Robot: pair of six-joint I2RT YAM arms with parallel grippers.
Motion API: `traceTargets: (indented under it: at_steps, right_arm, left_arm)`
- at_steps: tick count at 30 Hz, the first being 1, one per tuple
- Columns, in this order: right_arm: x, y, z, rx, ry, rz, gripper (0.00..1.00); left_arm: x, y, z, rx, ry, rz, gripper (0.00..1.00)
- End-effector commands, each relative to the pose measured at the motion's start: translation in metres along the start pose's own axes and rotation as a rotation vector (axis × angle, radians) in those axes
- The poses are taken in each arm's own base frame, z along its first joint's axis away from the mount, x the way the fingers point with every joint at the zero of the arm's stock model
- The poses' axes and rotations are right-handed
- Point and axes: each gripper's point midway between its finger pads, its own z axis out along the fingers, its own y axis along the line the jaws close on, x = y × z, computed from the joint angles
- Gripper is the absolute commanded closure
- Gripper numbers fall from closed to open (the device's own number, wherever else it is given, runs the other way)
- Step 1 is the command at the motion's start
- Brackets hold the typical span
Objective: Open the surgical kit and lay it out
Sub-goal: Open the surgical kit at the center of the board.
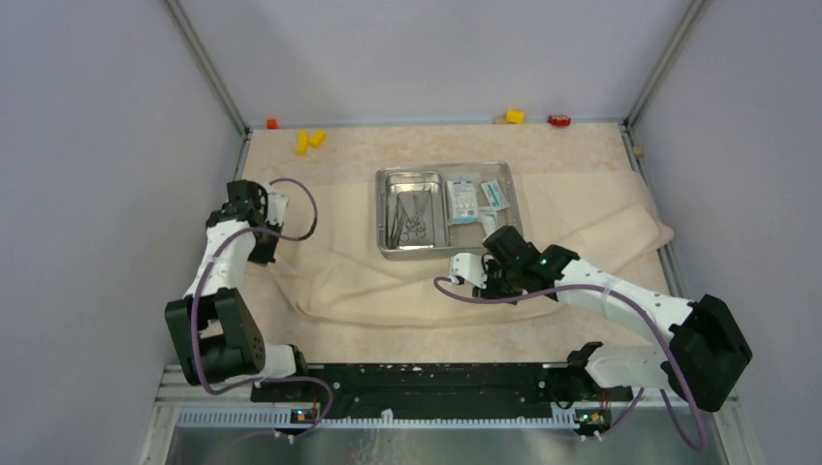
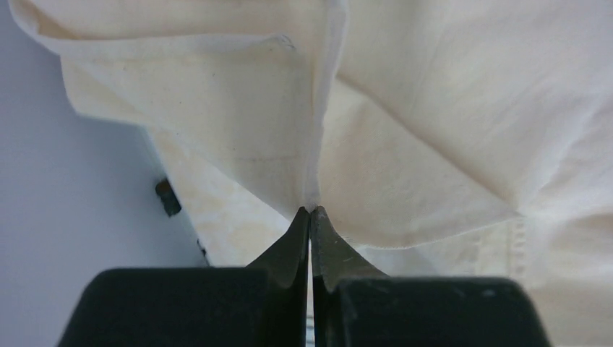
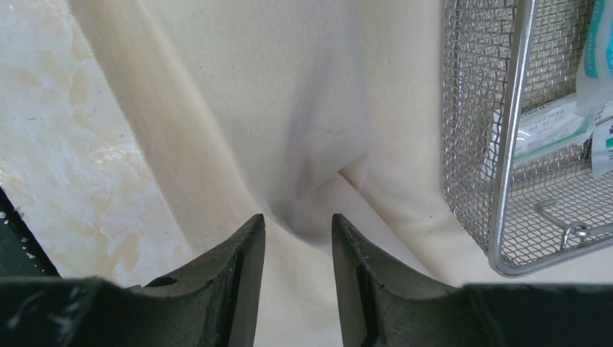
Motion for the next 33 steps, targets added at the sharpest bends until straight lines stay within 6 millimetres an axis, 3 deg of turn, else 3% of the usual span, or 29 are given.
traceTargets:
  at_steps: [1,8,15,23,30,31,33]
  right_arm:
    - [-0.017,-0.020,-0.021,0.073,-0.056,-0.022,0.61]
    - [-0.024,-0.027,-0.029,0.093,-0.079,-0.045,0.62]
    - [-0.020,-0.025,-0.035,0.076,-0.056,-0.053,0.62]
    - [-0.001,-0.024,-0.052,0.108,0.021,-0.026,0.61]
    - [0.028,-0.036,-0.060,0.173,0.115,0.094,0.60]
    - [0.035,-0.041,-0.061,0.183,0.127,0.130,0.60]
    - [0.047,-0.052,-0.064,0.200,0.138,0.192,0.60]
  left_arm:
    - [0.052,0.027,-0.020,-0.124,0.078,0.022,1.00]
    - [0.109,0.067,-0.046,-0.269,0.130,-0.019,1.00]
    - [0.153,0.095,-0.055,-0.340,0.200,-0.045,1.00]
    - [0.183,0.105,-0.069,-0.410,0.277,0.015,1.00]
    - [0.209,0.082,-0.070,-0.332,0.382,0.082,1.00]
    - [0.210,0.080,-0.070,-0.320,0.385,0.093,0.99]
    - [0.207,0.078,-0.073,-0.304,0.371,0.105,0.81]
